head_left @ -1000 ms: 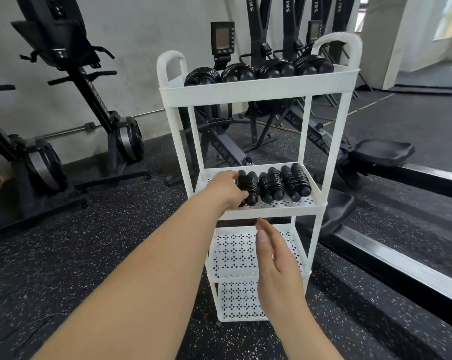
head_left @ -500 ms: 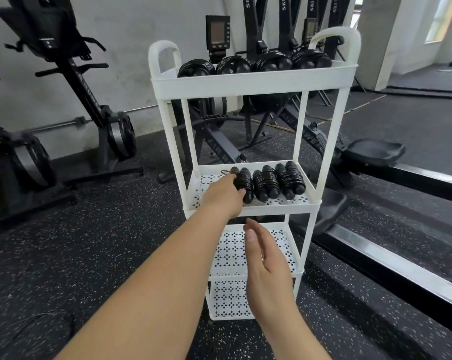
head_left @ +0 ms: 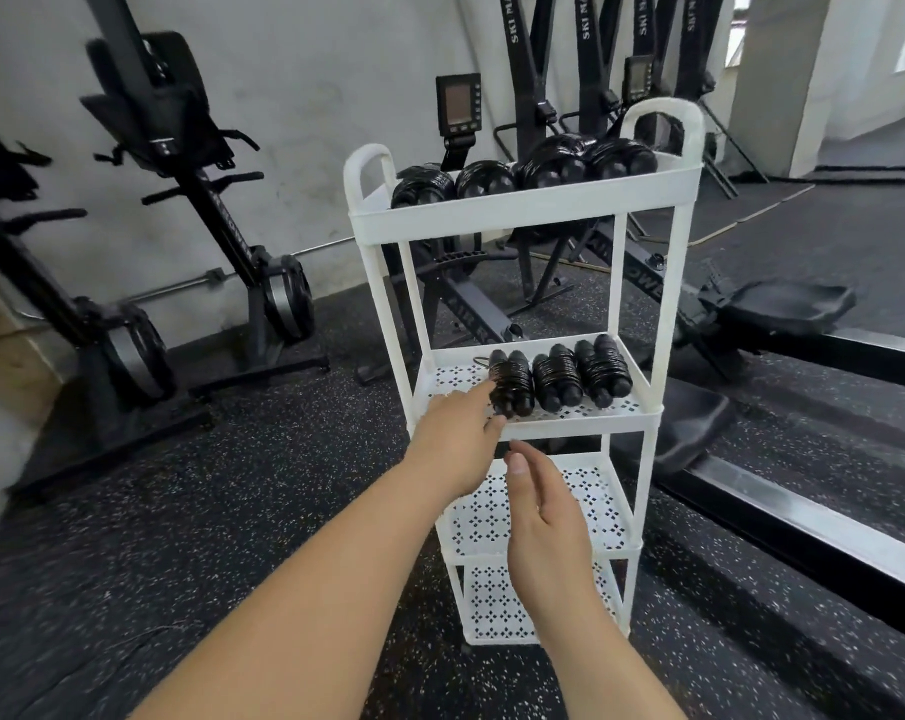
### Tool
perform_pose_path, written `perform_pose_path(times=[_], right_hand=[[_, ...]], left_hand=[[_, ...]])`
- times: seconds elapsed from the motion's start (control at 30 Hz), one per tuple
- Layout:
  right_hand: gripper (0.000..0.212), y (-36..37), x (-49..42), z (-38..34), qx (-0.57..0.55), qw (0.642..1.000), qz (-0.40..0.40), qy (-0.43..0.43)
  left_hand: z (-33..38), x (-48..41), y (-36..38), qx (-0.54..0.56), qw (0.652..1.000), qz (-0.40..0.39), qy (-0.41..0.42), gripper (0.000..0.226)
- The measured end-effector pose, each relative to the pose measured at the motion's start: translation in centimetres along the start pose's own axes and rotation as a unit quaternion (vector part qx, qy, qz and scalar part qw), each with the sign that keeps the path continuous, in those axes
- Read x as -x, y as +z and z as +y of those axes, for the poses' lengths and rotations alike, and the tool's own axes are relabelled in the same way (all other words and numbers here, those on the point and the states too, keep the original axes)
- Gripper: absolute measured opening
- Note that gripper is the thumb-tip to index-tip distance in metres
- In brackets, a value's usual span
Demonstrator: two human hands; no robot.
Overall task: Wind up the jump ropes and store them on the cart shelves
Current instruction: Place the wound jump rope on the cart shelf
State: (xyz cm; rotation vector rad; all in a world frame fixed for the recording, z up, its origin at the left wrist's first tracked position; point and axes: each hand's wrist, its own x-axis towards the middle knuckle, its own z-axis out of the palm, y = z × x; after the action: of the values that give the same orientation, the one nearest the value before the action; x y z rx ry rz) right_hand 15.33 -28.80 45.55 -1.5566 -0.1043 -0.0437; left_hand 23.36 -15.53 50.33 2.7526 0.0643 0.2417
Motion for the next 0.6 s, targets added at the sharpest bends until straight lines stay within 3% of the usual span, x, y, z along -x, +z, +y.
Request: perform_pose_path(times=[0.2,0.37,0.6], right_hand=[[0.042,3.0,1.5,-0.4,-0.009,1.000,-0.014,0.001],[0.043,6.1,4.1,-0.4,0.021,0.998,-0.061,-0.008],[0.045,12.0,11.2,-0.2,0.100,0.972,-0.207,-0.053]], left_hand=[[-2.4,7.7,-2.4,0.037,0.996,0.085,0.020,0.047],[-6.2,14.8,-4.4,0.016,0.992,0.110,-0.052,0.048],[-11.8,27.7,-6.9,-0.002,0.979,0.132,-0.159,0.049]])
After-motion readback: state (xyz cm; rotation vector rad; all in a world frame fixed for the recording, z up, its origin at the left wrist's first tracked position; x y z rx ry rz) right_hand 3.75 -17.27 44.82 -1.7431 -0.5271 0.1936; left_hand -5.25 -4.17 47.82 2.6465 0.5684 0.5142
